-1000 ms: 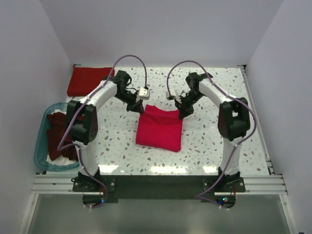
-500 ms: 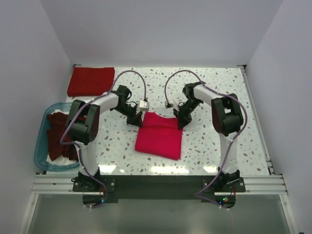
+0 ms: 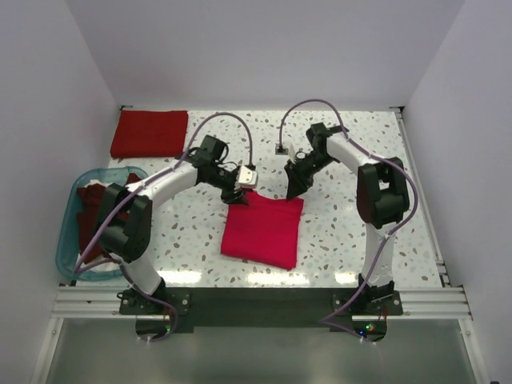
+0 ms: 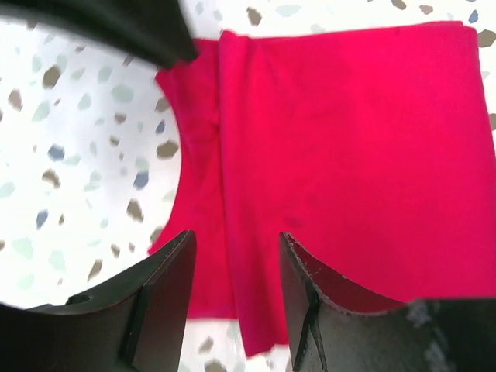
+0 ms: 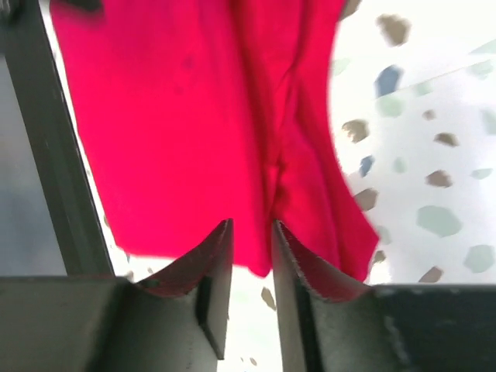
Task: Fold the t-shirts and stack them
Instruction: Fold the tshirt
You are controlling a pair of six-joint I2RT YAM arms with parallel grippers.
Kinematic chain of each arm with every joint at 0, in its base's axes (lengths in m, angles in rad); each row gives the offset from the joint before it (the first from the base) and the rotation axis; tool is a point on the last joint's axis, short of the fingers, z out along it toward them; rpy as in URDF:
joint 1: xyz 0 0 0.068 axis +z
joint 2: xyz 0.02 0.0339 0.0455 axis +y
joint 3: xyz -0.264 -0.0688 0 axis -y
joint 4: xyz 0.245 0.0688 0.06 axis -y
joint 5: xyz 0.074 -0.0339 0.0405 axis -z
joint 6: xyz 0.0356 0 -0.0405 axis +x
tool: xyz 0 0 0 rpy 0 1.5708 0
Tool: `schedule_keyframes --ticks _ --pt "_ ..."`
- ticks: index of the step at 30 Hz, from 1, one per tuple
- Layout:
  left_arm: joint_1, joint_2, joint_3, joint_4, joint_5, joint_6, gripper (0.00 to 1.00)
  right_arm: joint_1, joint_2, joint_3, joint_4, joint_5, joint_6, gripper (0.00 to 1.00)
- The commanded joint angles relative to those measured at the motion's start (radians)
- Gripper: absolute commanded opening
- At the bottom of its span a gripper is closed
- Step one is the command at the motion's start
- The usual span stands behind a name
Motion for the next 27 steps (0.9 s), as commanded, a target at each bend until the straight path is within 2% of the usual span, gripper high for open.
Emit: schedule_keyframes --ticks 1,4,8,17,20,21,24,27 --pt "-0.056 0.054 0.019 0.107 -0.007 0.012 0.51 0.0 0.007 0.041 0.194 -0.084 0.295 0.29" --pt "-0.085 0.118 0.052 0.127 -0.018 -0.016 0.5 0.003 0.027 0.044 0.307 -0.086 0.431 0.19" --pt "-0.105 0.173 0.062 0.188 -0.044 -0.055 0.5 0.015 0.062 0.047 0.388 -0.084 0.53 0.14" --pt "-0.122 0.235 0.083 0.165 -0.06 -0.047 0.45 0.046 0.091 0.009 0.428 -0.083 0.538 0.11" --pt "-0.125 0.238 0.083 0.164 -0.053 -0.046 0.33 0.057 0.1 0.004 0.428 -0.094 0.535 0.1" --pt "-0.126 0.236 0.083 0.159 -0.052 -0.043 0.21 0.061 0.102 0.006 0.426 -0.095 0.534 0.1" --pt "-0.129 0.218 0.077 0.15 -0.049 -0.017 0.03 0.076 0.123 0.01 0.429 -0.11 0.534 0.1" --pt "-0.135 0.184 0.057 0.167 -0.058 -0.016 0.0 0.098 0.16 0.02 0.429 -0.121 0.52 0.1"
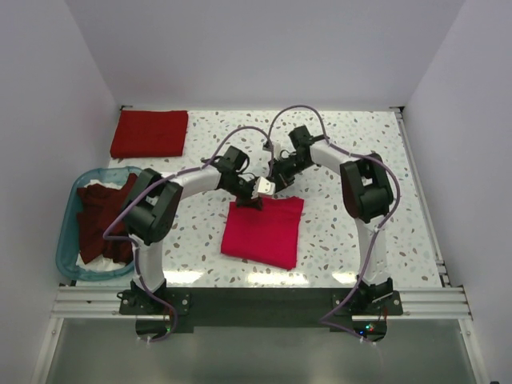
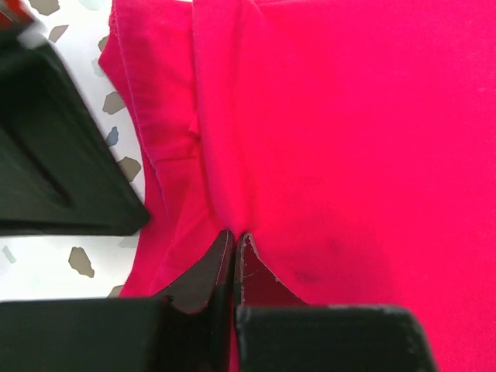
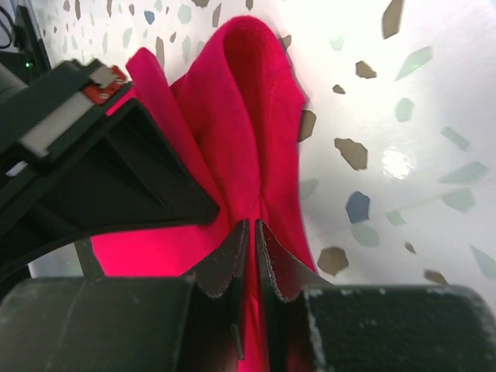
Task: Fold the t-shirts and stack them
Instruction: Fold the tshirt
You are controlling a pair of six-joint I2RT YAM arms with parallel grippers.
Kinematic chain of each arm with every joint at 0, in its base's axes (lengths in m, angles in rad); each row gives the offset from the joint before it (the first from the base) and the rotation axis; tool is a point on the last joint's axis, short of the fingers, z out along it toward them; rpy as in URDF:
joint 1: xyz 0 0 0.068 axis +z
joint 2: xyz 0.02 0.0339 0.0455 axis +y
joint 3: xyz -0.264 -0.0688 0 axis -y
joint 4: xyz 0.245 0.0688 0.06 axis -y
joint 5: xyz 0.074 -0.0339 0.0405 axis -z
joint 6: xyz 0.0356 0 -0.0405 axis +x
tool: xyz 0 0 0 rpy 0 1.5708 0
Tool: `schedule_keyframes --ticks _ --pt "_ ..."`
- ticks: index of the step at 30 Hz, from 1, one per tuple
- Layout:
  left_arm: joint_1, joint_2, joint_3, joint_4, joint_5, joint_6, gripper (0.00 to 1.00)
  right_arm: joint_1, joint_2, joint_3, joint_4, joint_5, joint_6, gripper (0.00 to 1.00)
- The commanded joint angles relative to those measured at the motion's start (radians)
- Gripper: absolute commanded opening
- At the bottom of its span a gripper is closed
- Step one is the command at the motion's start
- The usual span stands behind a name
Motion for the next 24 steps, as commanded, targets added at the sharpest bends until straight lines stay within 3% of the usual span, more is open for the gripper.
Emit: schedule_keyframes --ticks 1,9,24 --pt "-0.013 -0.06 0.004 0.04 0.011 0.03 0.0 0.027 0.049 0.02 0.015 -0.051 -0.007 0.1" --pt "-0.049 -0.196 -0.099 0.158 -0.045 0.069 0.0 0.037 0.215 0.118 -0.101 -0.083 -0.093 0.09" --pt "-0.03 -0.253 -0.174 0.529 -0.168 0.032 0.0 0.04 0.269 0.153 -0.225 -0.169 -0.179 0.09"
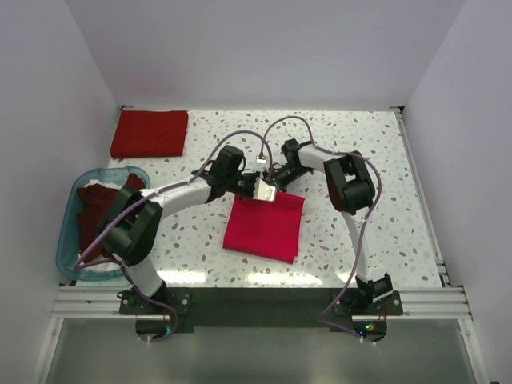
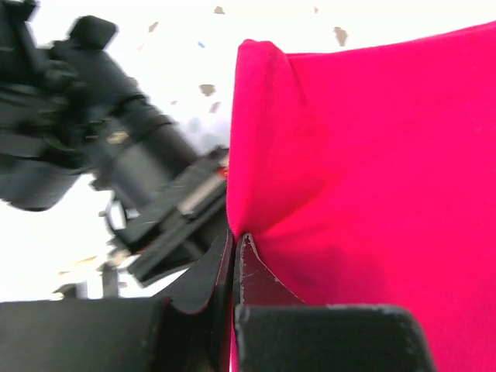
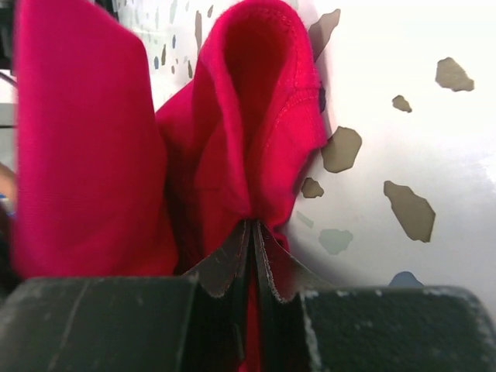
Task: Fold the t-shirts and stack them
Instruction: Fold the tshirt
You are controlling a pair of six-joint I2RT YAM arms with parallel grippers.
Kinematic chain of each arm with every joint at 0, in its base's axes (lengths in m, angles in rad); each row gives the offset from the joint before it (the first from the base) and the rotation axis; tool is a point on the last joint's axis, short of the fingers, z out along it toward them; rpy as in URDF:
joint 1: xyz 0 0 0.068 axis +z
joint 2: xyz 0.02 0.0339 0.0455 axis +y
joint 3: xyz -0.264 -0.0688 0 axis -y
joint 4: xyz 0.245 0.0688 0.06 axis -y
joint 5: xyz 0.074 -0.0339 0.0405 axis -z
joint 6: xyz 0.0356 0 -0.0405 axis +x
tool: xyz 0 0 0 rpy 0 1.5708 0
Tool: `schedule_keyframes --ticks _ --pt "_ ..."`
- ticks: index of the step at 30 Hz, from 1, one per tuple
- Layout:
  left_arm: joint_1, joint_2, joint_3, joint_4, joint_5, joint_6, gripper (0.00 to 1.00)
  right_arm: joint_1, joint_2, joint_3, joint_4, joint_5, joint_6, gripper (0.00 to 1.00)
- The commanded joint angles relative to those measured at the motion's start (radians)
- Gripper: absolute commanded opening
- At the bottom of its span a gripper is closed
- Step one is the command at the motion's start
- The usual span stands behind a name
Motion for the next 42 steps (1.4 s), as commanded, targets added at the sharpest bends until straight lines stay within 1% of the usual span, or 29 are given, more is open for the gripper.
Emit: schedule_keyframes --ticks 1,4,10,13,16,17,18,19,20,21,23,24,33,37,38,42 --pt "0.023 -0.018 0.004 0.198 -0.029 -0.012 0.0 0.009 0.046 0.023 -0.057 0.032 -0.076 0.09" --pt "0.035 0.002 0.005 0.235 -0.033 -0.01 0.0 0.008 0.05 0.028 -0.07 0.027 -0.082 0.09" --pt "0.046 0.012 0.0 0.22 -0.009 0.029 0.0 0.006 0.055 0.065 -0.106 0.043 -0.097 0.1" --pt "0.046 -0.003 -0.013 0.206 0.014 0.048 0.0 0.006 0.052 0.092 -0.116 0.067 -0.103 0.14" --pt "0.046 -0.029 -0.036 0.198 0.043 0.065 0.02 0.008 0.038 0.109 -0.118 0.098 -0.108 0.17" --pt "0.045 -0.041 -0.039 0.177 0.058 0.071 0.06 0.008 0.033 0.114 -0.12 0.116 -0.113 0.19" --pt "0.045 -0.047 -0.044 0.168 0.066 0.074 0.09 0.008 0.029 0.115 -0.127 0.127 -0.117 0.25" --pt "0.045 -0.055 -0.047 0.16 0.071 0.072 0.15 0.011 0.024 0.12 -0.132 0.138 -0.123 0.27" --pt "0.045 -0.073 -0.055 0.155 0.071 0.065 0.31 0.012 0.011 0.121 -0.135 0.148 -0.129 0.28" --pt "0.045 -0.083 -0.059 0.155 0.068 0.057 0.37 0.014 0.001 0.12 -0.132 0.173 -0.13 0.31" --pt "0.045 -0.124 -0.076 0.154 0.054 0.034 0.46 0.02 -0.025 0.118 -0.123 0.202 -0.125 0.35" --pt "0.045 -0.139 -0.082 0.152 0.052 0.026 0.48 0.021 -0.037 0.118 -0.12 0.223 -0.125 0.36" --pt "0.04 -0.345 -0.179 0.086 0.089 -0.035 0.49 0.043 -0.105 0.146 -0.141 0.319 -0.146 0.4" --pt "0.04 -0.408 -0.208 0.086 0.074 -0.098 0.5 0.04 -0.121 0.209 -0.163 0.386 -0.168 0.42" --pt "0.04 -0.423 -0.213 0.042 0.074 -0.109 0.5 0.04 -0.126 0.224 -0.161 0.409 -0.171 0.43" --pt "0.04 -0.457 -0.223 0.024 0.075 -0.173 0.5 0.029 -0.14 0.325 -0.167 0.448 -0.182 0.45"
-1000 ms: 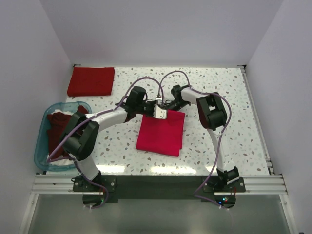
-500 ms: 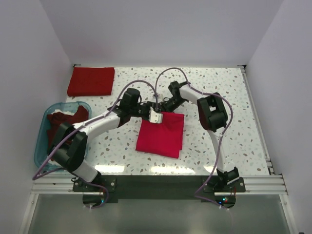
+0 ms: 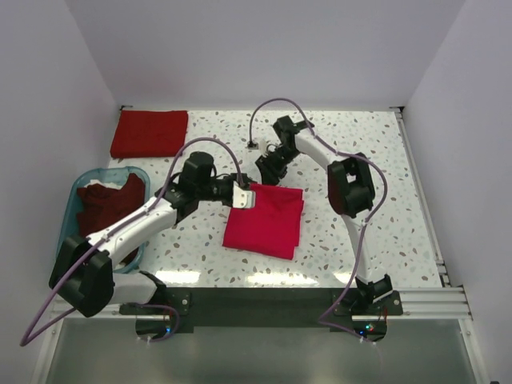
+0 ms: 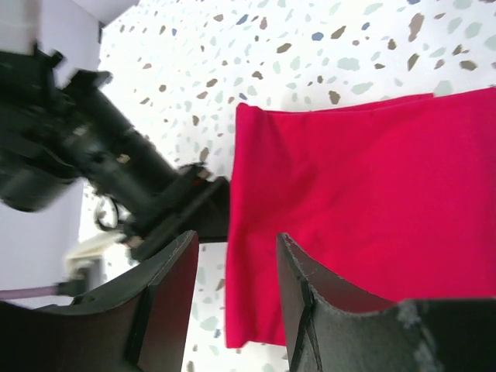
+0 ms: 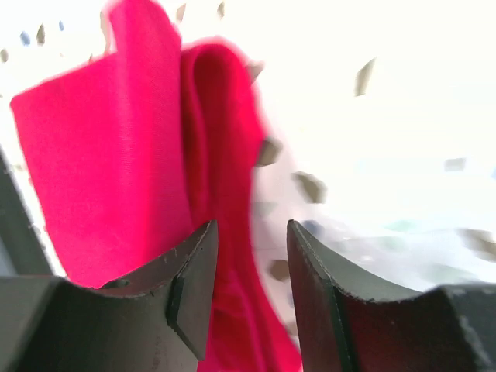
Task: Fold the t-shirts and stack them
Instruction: Fold the tshirt
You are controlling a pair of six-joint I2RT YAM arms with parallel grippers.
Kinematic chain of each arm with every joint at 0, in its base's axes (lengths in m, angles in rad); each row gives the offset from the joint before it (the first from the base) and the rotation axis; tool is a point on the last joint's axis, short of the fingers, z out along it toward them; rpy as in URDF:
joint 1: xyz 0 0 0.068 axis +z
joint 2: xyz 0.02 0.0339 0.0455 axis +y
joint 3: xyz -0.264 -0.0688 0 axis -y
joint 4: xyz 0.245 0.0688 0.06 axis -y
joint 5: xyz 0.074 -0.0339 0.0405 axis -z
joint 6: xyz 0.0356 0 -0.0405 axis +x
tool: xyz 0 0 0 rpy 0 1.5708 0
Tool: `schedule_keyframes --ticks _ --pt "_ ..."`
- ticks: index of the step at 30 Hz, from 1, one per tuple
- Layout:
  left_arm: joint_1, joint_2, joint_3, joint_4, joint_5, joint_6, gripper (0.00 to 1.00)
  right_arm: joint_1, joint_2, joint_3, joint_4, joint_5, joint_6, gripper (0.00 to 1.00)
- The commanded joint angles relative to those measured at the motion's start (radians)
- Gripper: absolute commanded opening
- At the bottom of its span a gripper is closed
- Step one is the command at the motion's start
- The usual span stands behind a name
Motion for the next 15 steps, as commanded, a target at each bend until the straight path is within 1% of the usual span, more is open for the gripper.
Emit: schedule_keyframes --ticks 1,2,3,5,7,8,9,11,12,13,15 --pt "0.001 -0.045 -0.015 -0.03 0.021 -0.113 0.5 -0.016 -0.097 0.139 -0.008 0.08 -0.034 0.45" --pt "0.004 -0.042 -0.012 -0.027 0.015 -0.142 0.5 -0.02 -0.1 0.156 -0.008 0.092 -0.037 0.45" --pt "0.006 -0.038 -0.009 -0.026 0.003 -0.205 0.5 -0.03 -0.109 0.175 0.001 0.124 -0.039 0.46" --pt "0.024 -0.009 0.02 -0.05 0.0 -0.26 0.5 -0.046 -0.143 0.178 0.027 0.156 -0.037 0.46" --pt "0.055 0.043 0.066 -0.078 0.0 -0.358 0.5 -0.082 -0.174 0.172 0.023 0.149 -0.02 0.48" --pt "0.07 0.066 0.088 -0.095 0.013 -0.417 0.5 -0.103 -0.179 0.167 -0.015 0.135 -0.023 0.49" --pt "0.086 0.092 0.112 -0.105 0.021 -0.443 0.51 -0.111 -0.185 0.16 -0.043 0.125 -0.035 0.5" --pt "0.132 0.194 0.209 -0.188 0.037 -0.466 0.52 -0.126 -0.208 0.124 -0.115 0.108 -0.063 0.53" --pt "0.147 0.232 0.246 -0.219 0.043 -0.478 0.52 -0.137 -0.218 0.067 -0.129 0.106 -0.072 0.54" --pt "0.178 0.314 0.325 -0.28 0.064 -0.478 0.53 -0.143 -0.229 0.033 -0.139 0.095 -0.094 0.55" --pt "0.201 0.401 0.42 -0.37 0.084 -0.454 0.53 -0.154 -0.247 -0.056 -0.143 0.086 -0.095 0.6"
